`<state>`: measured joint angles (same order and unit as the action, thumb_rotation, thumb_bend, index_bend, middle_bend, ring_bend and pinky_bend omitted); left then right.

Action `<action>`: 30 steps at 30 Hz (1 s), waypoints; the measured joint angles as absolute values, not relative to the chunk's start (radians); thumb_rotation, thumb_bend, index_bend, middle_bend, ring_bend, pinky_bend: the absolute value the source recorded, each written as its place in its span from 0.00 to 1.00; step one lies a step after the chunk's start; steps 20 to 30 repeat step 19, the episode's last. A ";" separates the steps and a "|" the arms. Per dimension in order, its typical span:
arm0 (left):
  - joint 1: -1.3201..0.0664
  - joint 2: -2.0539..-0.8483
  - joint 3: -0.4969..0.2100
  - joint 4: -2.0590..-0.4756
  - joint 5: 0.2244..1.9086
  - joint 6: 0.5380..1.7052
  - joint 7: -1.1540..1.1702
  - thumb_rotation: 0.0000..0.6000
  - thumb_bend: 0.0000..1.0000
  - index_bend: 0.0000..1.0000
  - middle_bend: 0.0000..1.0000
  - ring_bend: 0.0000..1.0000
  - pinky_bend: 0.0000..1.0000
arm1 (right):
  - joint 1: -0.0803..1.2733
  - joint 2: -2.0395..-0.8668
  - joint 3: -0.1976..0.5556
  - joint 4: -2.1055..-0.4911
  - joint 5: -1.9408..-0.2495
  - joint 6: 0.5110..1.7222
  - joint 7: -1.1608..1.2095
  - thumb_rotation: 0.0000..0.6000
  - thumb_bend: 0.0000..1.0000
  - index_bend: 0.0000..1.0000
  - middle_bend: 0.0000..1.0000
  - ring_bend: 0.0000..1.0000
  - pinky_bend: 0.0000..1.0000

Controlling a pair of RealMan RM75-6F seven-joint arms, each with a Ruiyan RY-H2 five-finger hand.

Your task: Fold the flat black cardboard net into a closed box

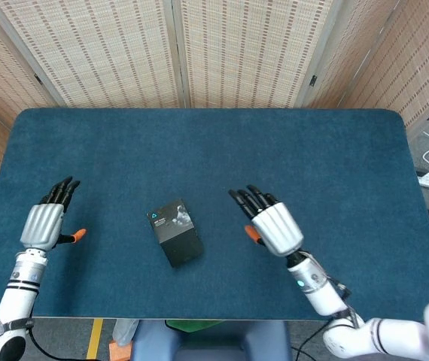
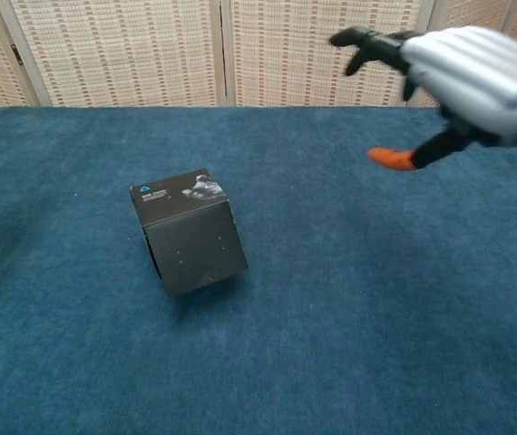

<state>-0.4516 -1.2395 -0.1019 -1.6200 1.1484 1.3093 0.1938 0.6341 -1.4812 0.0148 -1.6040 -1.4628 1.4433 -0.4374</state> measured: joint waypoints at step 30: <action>-0.129 -1.186 0.064 -1.737 1.448 1.661 0.170 1.00 0.21 0.00 0.00 0.05 0.19 | 0.104 -1.136 -0.190 -1.597 -1.530 1.756 0.062 1.00 0.26 0.00 0.17 0.06 0.21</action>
